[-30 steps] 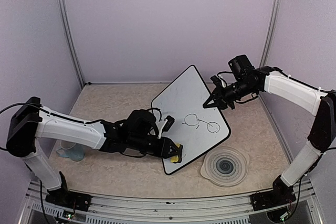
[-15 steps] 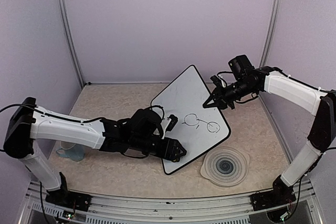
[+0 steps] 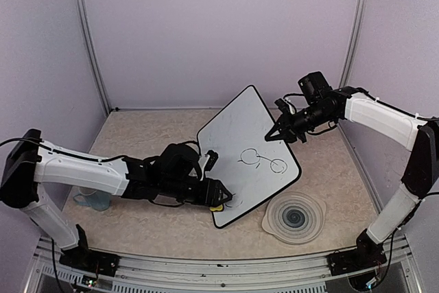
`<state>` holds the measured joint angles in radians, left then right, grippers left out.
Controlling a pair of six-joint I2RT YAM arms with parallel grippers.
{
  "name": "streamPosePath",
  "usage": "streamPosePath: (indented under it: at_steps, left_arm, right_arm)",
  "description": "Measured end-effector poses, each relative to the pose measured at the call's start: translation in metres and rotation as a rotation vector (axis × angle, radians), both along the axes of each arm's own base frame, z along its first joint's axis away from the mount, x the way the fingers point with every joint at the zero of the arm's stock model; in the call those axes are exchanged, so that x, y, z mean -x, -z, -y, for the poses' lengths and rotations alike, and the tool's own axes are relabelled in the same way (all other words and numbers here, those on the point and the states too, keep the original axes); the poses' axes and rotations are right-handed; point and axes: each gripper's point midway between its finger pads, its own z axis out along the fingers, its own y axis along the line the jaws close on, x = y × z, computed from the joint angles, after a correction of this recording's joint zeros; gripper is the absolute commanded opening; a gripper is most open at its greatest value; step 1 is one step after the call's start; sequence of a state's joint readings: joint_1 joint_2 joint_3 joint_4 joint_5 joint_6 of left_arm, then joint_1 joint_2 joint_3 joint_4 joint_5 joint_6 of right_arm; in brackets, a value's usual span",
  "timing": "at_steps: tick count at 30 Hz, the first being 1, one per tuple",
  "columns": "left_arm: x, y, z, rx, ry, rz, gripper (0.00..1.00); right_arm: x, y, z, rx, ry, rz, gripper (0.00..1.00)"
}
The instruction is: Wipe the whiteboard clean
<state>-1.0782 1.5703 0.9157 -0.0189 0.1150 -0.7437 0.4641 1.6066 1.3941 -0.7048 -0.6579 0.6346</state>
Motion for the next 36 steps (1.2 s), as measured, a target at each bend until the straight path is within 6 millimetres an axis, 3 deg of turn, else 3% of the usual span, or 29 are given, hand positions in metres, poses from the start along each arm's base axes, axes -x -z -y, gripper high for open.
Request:
streamPosePath:
  at_steps: [8,12,16,23,26,31,36]
  left_arm:
    - [0.006,0.011,0.019,0.060,0.065,-0.025,0.52]
    - [0.005,0.019,0.020,0.054,0.066,-0.042,0.51]
    - [0.004,0.015,0.020,0.074,0.064,-0.030,0.52]
    - [0.011,-0.010,-0.002,0.123,0.028,0.010,0.63]
    - [0.006,-0.012,-0.018,0.108,-0.048,0.001,0.64]
    - [-0.002,0.005,-0.033,0.049,-0.153,-0.050,0.59]
    - [0.001,0.032,-0.025,-0.027,-0.162,-0.104,0.55]
  right_arm:
    - [0.000,0.000,0.000,0.000,0.000,0.000,0.00]
    - [-0.001,0.000,0.001,-0.001,0.001,0.000,0.00]
    - [-0.001,0.000,0.001,-0.002,0.000,-0.001,0.00]
    - [-0.002,0.000,0.002,-0.002,0.001,-0.001,0.00]
    - [-0.002,0.001,0.002,-0.003,0.002,-0.001,0.00]
    - [-0.002,0.001,0.002,-0.004,0.000,-0.003,0.00]
    - [-0.002,0.001,0.002,-0.004,0.000,-0.003,0.00]
